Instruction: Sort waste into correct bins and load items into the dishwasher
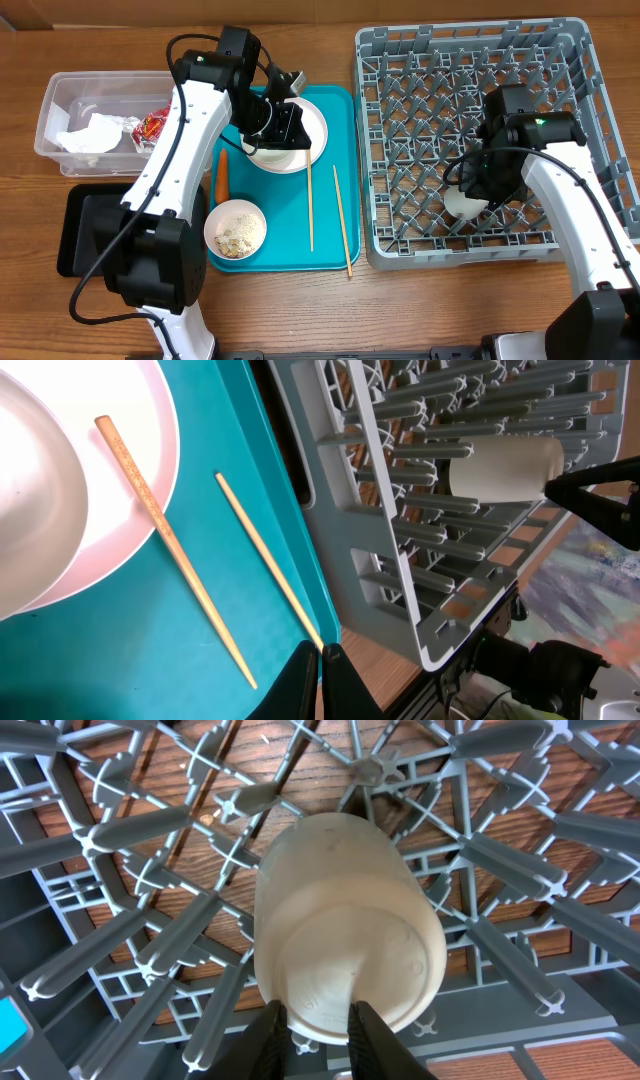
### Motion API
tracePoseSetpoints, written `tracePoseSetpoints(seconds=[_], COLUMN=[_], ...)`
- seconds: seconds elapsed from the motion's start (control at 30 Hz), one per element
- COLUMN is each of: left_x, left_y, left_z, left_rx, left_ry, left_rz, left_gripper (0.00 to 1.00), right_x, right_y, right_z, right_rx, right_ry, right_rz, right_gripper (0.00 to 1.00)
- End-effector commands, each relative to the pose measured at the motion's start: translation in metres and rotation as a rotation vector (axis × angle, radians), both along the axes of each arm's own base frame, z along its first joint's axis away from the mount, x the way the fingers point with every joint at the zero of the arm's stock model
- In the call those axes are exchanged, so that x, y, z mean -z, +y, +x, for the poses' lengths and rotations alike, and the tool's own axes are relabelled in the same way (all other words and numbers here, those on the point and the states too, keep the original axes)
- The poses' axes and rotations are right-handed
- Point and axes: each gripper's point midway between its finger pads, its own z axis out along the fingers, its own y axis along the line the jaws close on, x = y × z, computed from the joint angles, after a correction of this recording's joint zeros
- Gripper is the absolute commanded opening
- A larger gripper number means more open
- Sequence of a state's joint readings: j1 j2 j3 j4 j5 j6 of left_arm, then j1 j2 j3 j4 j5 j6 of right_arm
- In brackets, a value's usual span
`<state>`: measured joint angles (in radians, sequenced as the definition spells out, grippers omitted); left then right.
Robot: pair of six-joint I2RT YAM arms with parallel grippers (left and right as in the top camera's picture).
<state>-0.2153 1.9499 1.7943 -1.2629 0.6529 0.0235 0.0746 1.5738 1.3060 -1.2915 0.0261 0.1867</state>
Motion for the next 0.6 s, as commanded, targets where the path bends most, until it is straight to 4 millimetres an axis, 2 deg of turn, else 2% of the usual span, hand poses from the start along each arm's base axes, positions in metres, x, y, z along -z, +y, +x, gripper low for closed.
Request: tracePoseSetpoints(seconds=[0.0, 0.27, 0.43, 0.57], left_x=[0.002, 0.002, 0.001, 0.001], left_y=[0.000, 0.000, 0.000, 0.000], left_z=[0.002, 0.002, 0.003, 0.003], left_rx=[-0.007, -0.007, -0.007, -0.007], left_ry=[0.001, 0.001, 0.001, 0.000], left_rz=[0.006, 0.006, 0.006, 0.006], left_gripper=[0.06, 0.06, 0.07, 0.09], right_x=[0.002, 0.020, 0.016, -0.005], right_y=[-0.001, 0.003, 0.003, 0.004], right_z=[-0.002, -0.007, -0.005, 0.007], right_rx=[0.008, 0.024, 0.024, 0.015], right_ry=[0.000, 0.018, 0.012, -0.035], right_rz=[-0.006, 0.020, 0.020, 0.023], right_gripper=[0.24, 0.25, 0.44, 0.57])
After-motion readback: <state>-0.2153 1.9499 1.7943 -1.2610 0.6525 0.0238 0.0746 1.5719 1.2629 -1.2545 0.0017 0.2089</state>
